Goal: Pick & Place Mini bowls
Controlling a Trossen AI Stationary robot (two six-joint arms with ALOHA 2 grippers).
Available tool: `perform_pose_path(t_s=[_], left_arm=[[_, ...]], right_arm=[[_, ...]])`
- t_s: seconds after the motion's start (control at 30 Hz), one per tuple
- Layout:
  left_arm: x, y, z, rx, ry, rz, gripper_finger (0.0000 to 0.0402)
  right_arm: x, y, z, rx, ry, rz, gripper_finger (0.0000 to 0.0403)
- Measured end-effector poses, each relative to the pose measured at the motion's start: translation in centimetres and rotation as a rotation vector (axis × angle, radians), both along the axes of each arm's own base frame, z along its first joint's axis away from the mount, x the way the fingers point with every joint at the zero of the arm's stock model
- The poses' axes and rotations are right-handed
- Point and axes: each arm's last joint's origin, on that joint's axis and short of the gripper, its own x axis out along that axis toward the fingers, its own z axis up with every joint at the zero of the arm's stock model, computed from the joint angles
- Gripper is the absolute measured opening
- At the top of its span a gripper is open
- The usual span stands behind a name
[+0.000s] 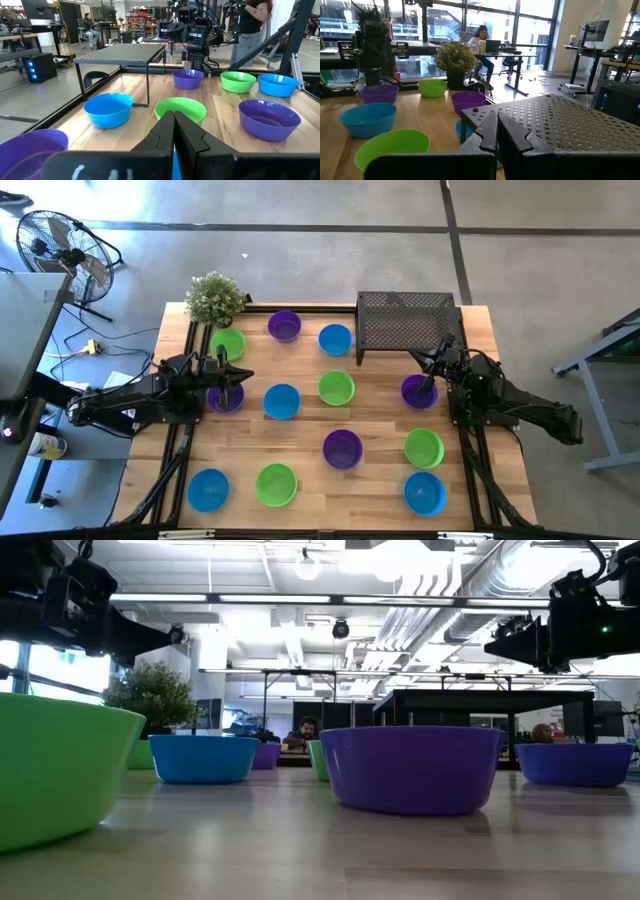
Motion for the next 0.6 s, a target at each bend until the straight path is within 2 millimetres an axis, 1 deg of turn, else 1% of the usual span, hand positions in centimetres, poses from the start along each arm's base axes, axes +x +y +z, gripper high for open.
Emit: perform_pose_path(t_s=[0.33, 0.5, 0.6], left_arm=[[-0.01, 0.03, 0.01, 0.0, 0.0, 0.012, 0.0001], [-0.03, 0.05, -0.18, -0.007, 0.023, 0.02, 0.0001], [-0.03, 0.05, -0.2, -0.039, 0.02, 0.02, 0.0001]], right_arm=[[-0.02, -0.04, 0.03, -0.001, -0.004, -0.015, 0.0], [-0.06, -0.02, 0.52, -0.017, -0.051, -0.013, 0.0], [-0.06, 0.08, 0.88, 0.004, -0.105, 0.021, 0.0]])
